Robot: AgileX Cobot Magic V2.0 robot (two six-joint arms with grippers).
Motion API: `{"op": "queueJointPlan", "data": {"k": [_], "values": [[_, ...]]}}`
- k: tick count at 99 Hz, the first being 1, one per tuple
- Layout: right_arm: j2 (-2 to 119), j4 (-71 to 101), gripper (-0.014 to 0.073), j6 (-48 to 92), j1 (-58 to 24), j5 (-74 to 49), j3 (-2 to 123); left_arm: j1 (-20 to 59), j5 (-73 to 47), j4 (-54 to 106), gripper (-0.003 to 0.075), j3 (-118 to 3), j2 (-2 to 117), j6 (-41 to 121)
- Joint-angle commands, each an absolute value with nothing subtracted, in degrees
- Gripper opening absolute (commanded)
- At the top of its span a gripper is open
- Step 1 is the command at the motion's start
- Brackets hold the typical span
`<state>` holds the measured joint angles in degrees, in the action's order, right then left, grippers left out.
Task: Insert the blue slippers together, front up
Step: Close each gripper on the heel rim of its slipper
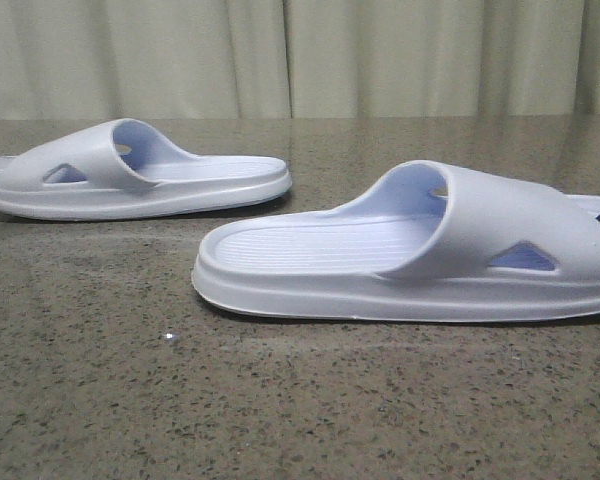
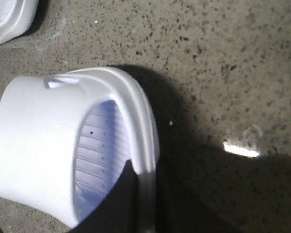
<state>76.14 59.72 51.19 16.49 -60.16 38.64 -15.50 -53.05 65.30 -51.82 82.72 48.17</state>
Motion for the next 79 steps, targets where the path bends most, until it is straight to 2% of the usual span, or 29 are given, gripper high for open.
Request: {"op": "queueJointPlan", "data": {"k": [1, 30, 79], "values": [[75.2, 63.2, -0.0107, 52.9, 16.7, -60.5, 40.2, -16.0, -57.3, 68.8, 0.0238, -55.3, 84.5, 49.0], [75.2, 63.3, -0.0107, 53.0, 16.7, -60.5, 40.2, -15.9, -58.6, 69.1, 0.0238, -57.1, 92.0, 51.4], [75.2, 63.3, -0.0107, 53.1, 16.7, -60.5, 40.2, -15.7, -63.3, 76.1, 0.0238, -57.1, 98.0, 57.3]]}}
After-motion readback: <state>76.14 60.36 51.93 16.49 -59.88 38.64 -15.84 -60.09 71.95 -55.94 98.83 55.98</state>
